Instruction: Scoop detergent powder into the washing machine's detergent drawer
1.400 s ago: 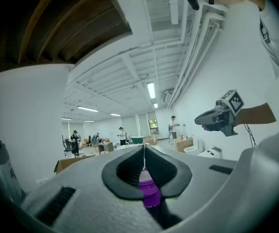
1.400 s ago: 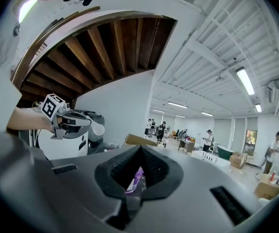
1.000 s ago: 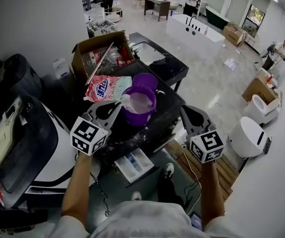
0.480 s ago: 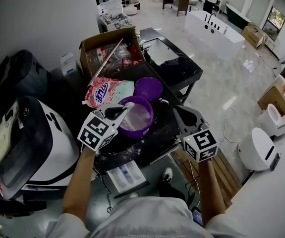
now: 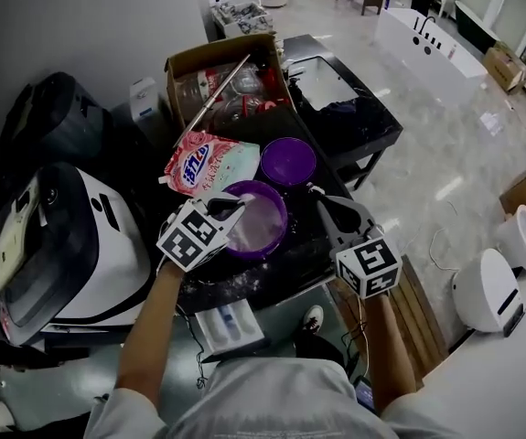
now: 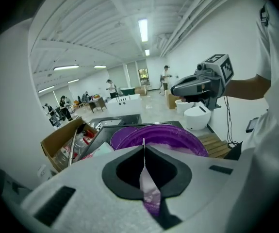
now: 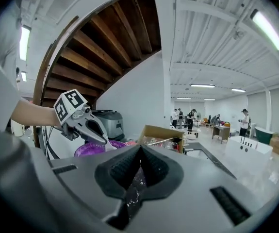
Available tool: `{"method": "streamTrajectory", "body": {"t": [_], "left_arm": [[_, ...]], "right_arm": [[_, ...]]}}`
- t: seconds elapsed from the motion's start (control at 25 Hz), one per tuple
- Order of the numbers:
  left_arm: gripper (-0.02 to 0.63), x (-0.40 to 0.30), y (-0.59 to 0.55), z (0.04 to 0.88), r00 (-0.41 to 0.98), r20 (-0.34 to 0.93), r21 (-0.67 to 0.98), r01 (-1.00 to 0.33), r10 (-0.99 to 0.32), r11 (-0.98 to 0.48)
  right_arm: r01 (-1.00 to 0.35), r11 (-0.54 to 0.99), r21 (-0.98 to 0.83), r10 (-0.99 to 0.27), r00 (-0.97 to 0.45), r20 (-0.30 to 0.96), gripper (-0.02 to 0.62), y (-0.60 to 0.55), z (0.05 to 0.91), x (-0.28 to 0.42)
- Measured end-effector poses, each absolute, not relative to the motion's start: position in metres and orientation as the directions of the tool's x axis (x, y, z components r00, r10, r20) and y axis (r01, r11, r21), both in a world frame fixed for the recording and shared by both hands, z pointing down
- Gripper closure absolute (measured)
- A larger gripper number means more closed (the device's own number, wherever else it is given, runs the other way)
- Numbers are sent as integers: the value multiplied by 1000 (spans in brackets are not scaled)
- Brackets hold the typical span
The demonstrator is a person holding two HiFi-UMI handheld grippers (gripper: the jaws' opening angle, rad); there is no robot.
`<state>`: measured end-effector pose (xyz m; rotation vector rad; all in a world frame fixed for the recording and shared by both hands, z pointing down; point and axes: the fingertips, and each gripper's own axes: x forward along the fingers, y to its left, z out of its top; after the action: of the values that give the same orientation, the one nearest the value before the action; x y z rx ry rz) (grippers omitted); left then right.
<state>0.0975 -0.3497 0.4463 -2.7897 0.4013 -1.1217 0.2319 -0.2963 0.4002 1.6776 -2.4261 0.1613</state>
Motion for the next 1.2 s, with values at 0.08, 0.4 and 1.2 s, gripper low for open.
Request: {"method": "streamTrajectory", "body": {"t": [0.08, 0.4, 1.2], "left_arm": [[592, 100, -352, 452, 670, 690, -190, -197, -273, -962], [592, 111, -361, 467, 601, 752, -201, -180, -269, -963], [592, 117, -359, 471, 568, 789, -160, -180, -236, -971]], "right_arm": [[-928, 372, 11, -906, -360, 222, 589, -303, 404, 232], [-909, 416, -5, -883, -405, 237, 591, -322, 414, 237], [-903, 430, -24, -867, -420, 268, 591, -327, 430, 258]]}}
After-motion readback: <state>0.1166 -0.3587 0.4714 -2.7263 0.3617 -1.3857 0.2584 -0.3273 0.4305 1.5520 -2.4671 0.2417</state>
